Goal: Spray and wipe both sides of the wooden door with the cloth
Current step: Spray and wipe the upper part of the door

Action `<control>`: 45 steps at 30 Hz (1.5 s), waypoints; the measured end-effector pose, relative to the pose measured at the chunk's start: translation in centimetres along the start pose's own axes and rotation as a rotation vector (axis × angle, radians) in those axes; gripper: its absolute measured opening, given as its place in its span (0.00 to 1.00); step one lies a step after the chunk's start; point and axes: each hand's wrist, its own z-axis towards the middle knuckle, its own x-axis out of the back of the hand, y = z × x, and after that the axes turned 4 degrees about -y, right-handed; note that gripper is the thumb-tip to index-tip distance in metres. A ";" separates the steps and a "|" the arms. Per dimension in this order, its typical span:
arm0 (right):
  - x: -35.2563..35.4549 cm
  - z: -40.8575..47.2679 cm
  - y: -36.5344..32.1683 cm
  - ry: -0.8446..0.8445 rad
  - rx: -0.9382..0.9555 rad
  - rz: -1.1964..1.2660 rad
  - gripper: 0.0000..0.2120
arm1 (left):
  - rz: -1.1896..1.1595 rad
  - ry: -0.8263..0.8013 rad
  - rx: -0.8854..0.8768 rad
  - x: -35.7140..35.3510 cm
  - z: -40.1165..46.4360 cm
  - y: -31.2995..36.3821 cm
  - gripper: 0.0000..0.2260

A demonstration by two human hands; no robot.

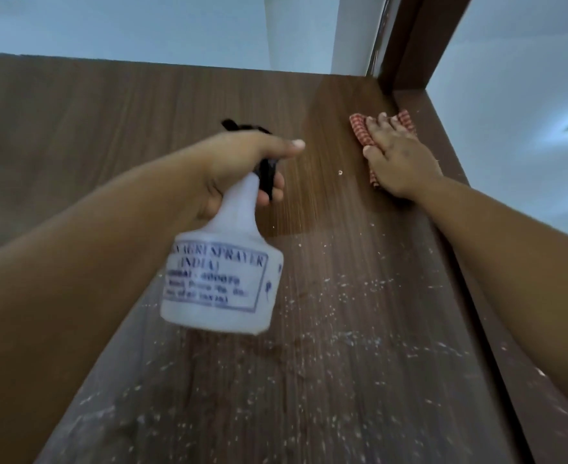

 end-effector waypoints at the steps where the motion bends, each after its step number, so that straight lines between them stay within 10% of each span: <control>1: 0.0 -0.7 0.0 0.004 -0.009 0.002 0.27 | -0.003 -0.002 0.024 -0.5 -0.7 -0.7 0.19; 8: -1.3 -4.8 -4.5 0.012 -0.102 -0.016 0.30 | 0.013 -0.028 0.052 -0.1 -3.9 -1.7 0.18; 16: -4.3 -14.1 -12.9 -0.161 0.694 -0.123 0.27 | -0.088 -0.155 0.177 0.4 -4.9 -0.2 0.20; 26: -3.4 -11.4 -5.3 0.079 -0.336 0.027 0.28 | -0.064 -0.052 0.074 -0.4 -4.9 -1.2 0.17; 34: -4.6 -13.6 -10.7 -0.038 0.318 -0.007 0.26 | -0.118 -0.131 0.099 -1.3 -5.1 -1.8 0.11; 41: -3.6 -15.2 -4.7 0.071 -0.395 0.055 0.28 | -0.067 -0.030 0.135 -1.6 -6.3 -3.3 0.15; 45: -6.1 -19.4 -12.9 0.043 -0.049 0.039 0.27 | -0.066 -0.015 0.161 -0.8 -8.0 -4.1 0.15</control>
